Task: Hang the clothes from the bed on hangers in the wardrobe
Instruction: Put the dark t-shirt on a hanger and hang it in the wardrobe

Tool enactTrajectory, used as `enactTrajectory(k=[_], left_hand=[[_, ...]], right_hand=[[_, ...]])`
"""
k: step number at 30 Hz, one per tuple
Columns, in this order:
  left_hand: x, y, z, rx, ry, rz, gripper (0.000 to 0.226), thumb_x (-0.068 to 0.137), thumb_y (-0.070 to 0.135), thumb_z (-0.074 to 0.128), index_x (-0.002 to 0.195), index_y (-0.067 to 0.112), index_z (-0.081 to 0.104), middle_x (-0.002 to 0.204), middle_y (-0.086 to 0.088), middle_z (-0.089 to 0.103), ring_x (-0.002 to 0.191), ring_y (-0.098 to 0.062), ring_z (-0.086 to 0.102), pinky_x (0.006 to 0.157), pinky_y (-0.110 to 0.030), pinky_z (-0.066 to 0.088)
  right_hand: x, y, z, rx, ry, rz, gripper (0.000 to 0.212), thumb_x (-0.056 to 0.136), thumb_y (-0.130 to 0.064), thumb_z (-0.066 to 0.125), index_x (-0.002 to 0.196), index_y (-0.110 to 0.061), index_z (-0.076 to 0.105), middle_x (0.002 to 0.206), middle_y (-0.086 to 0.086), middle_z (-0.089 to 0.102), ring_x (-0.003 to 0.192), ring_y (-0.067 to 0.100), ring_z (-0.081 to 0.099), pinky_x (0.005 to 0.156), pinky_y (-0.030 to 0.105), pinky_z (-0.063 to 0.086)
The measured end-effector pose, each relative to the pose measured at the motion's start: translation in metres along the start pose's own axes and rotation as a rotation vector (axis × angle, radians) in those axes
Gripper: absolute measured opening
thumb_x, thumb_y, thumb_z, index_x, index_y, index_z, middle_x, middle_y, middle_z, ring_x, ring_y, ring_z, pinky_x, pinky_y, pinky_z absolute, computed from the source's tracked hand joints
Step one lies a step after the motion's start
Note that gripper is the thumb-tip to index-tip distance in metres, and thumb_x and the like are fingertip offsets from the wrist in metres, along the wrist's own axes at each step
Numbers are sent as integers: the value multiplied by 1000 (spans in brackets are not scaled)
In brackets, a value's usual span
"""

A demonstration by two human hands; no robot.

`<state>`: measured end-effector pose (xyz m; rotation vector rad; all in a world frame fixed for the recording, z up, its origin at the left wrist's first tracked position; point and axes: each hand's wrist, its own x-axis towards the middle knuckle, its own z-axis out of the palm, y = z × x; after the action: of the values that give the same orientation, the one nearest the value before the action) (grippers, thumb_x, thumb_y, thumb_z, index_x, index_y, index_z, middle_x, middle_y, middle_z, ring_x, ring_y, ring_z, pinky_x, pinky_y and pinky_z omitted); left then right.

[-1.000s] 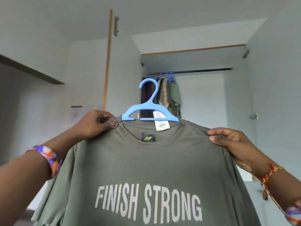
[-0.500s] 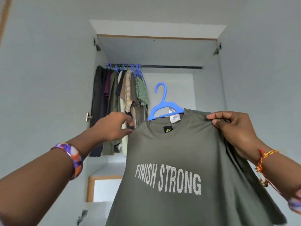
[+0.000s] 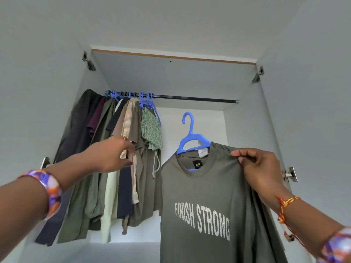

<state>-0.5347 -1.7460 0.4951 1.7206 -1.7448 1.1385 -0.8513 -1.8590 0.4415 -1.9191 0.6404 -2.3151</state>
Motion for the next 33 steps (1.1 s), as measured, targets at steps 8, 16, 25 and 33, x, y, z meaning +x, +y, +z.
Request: enactTrajectory(k=[8, 16, 25, 33], left_hand=[[71, 2, 44, -33, 69, 29, 26, 85, 37, 63, 109, 27, 61, 112, 5, 53, 105, -14, 52, 91, -32, 44], [146, 16, 99, -92, 168, 145, 26, 86, 41, 59, 109, 31, 60, 118, 7, 51, 112, -13, 49, 95, -36, 44], [268, -71, 113, 18, 418, 52, 27, 87, 38, 58, 111, 26, 61, 119, 2, 54, 115, -17, 50, 96, -37, 42], [375, -160, 84, 148, 401, 20, 25, 89, 34, 56, 110, 24, 61, 116, 0, 55, 112, -20, 50, 87, -32, 40]], right_hand=[[33, 48, 37, -34, 58, -10, 41, 87, 6, 52, 72, -28, 68, 76, -17, 61, 85, 7, 55, 82, 17, 37], [102, 82, 103, -75, 152, -97, 37, 87, 8, 48, 82, -19, 74, 90, 2, 70, 95, 20, 61, 89, 26, 45], [226, 103, 240, -123, 214, -176, 40, 81, 9, 43, 89, -15, 74, 97, 9, 70, 96, 26, 61, 77, 19, 38], [357, 88, 369, -43, 153, -87, 36, 82, 8, 44, 101, -5, 71, 114, 17, 65, 110, 36, 55, 95, 33, 42]])
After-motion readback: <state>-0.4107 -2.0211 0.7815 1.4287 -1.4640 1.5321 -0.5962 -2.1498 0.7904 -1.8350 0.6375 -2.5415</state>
